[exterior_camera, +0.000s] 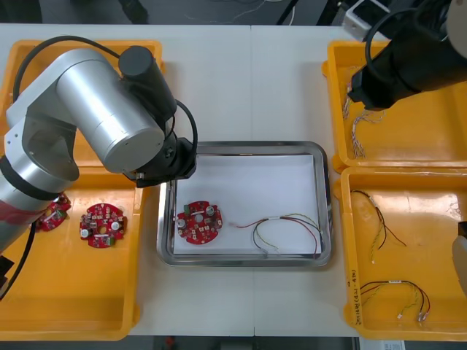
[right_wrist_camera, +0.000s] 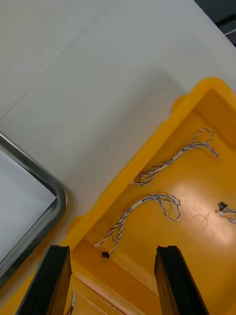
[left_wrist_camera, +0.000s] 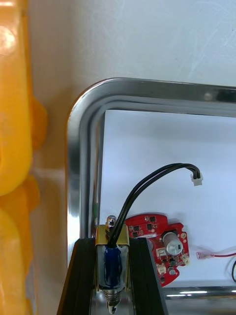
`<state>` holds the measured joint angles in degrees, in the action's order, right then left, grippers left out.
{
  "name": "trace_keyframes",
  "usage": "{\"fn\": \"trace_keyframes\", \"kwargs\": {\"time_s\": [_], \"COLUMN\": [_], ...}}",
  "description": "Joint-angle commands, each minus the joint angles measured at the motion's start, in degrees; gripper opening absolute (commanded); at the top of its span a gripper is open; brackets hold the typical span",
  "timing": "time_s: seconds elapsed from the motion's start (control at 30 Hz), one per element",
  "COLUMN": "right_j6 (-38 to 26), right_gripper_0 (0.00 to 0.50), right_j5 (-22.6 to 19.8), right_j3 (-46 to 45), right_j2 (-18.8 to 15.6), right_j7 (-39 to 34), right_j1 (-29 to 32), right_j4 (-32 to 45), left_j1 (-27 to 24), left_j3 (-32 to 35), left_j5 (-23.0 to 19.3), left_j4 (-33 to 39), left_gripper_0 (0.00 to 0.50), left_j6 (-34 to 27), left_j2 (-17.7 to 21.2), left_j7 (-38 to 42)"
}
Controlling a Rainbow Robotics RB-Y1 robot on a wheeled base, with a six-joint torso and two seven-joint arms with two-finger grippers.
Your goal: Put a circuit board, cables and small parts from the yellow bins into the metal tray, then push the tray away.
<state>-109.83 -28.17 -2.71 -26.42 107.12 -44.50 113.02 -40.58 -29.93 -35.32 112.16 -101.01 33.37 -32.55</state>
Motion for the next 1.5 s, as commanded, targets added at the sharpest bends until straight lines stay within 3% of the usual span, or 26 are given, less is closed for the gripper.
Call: {"fn": "trace_keyframes", "kwargs": {"time_s": [0.03, 0.37, 0.8, 1.1, 1.13, 1.17, 1.2, 1.23, 1.3, 1.5], "right_j6": [-0.2, -0.2, -0.2, -0.2, -0.2, -0.2, -0.2, -0.2, -0.2, 3.4], "right_gripper_0": [0.5, 0.5, 0.5, 0.5, 0.5, 0.5, 0.5, 0.5, 0.5, 0.5], "right_j5": [1.0, 8.0, 12.8, 14.0, 14.2, 14.5, 14.5, 14.6, 15.0, 16.1], "right_j3": [-6.3, -11.2, -16.5, -16.5, -16.5, -16.5, -16.5, -16.5, -16.4, -16.1], "right_j2": [-2.1, -2.8, -2.9, -3.0, -3.0, -2.9, -2.9, -2.9, -3.0, -3.0], "right_j7": [-1.9, -2.1, -4.3, -15.1, -16.2, -17.3, -17.7, -18.7, -20.5, -23.6], "right_j1": [-4.3, -6.8, -9.8, -12.5, -13.1, -13.6, -13.9, -14.6, -15.5, -17.1], "right_j4": [-3.0, -8.5, -20.0, -27.2, -28.3, -29.6, -30.3, -31.7, -34.6, -40.5], "left_j1": [-4.1, -5.1, -5.0, -5.0, -5.0, -4.9, -4.9, -5.0, -4.9, -5.0], "left_j3": [-2.6, -6.9, -10.4, -11.1, -11.0, -11.1, -11.0, -11.1, -11.2, -11.4], "left_j5": [2.6, 5.1, 5.7, 6.1, 6.1, 6.1, 6.1, 6.1, 6.3, 6.8], "left_j4": [-4.2, -11.5, -13.5, -14.3, -14.3, -14.3, -14.3, -14.3, -14.3, -14.3], "left_gripper_0": [0.0, 0.0, 0.0, 0.003, 0.036, 0.111, 0.155, 0.299, 0.5, 0.5], "left_j6": [2.9, 8.9, 12.1, 13.0, 13.0, 13.0, 13.0, 13.0, 13.1, 13.9], "left_j2": [-3.3, -5.0, -5.0, -5.0, -5.0, -5.0, -5.0, -5.1, -5.0, -5.0], "left_j7": [3.2, 4.5, 6.4, 7.2, 7.2, 7.3, 7.3, 7.5, 7.8, 8.5]}}
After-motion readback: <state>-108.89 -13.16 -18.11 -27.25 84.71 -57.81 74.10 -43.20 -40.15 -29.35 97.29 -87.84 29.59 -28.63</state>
